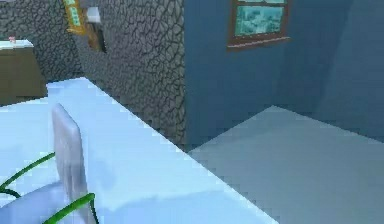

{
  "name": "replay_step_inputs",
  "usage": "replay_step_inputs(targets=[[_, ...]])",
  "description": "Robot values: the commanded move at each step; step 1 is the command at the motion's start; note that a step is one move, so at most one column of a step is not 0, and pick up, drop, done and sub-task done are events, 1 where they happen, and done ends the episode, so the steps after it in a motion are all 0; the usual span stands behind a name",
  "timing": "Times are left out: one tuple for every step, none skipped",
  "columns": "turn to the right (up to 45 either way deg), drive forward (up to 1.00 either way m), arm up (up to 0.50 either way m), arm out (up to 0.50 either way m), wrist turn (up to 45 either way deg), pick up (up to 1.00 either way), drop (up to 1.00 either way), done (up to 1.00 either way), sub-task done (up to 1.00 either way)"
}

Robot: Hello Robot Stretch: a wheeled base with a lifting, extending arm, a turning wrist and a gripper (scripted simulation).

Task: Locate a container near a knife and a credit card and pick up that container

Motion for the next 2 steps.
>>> replay_step_inputs(targets=[[0.0, 0.1, 0.0, 0.0, 0.0, 0.0, 0.0, 0.0, 0.0], [-45.0, 0.0, 0.0, 0.0, 0.0, 0.0, 0.0, 0.0, 0.0]])
